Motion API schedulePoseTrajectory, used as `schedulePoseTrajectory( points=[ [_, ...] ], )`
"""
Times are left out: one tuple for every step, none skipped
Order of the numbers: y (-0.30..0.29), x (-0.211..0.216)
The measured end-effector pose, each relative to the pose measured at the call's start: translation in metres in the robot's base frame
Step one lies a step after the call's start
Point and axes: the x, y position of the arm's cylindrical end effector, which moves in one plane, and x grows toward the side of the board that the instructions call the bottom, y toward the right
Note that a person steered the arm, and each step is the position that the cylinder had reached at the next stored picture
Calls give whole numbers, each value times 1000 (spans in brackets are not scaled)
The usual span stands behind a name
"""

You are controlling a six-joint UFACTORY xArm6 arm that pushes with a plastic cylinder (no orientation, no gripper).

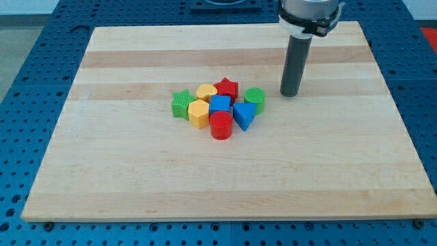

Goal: Separate the red star from a group of blocks

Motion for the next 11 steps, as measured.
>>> schedulePoseTrajectory(
  points=[
    [27,7],
    [26,27],
    [9,57],
    [-15,65],
    [-45,47],
    [-60,30],
    [-57,31],
    [-84,27],
    [-120,20],
    [-143,14],
    [-154,0]
  ],
)
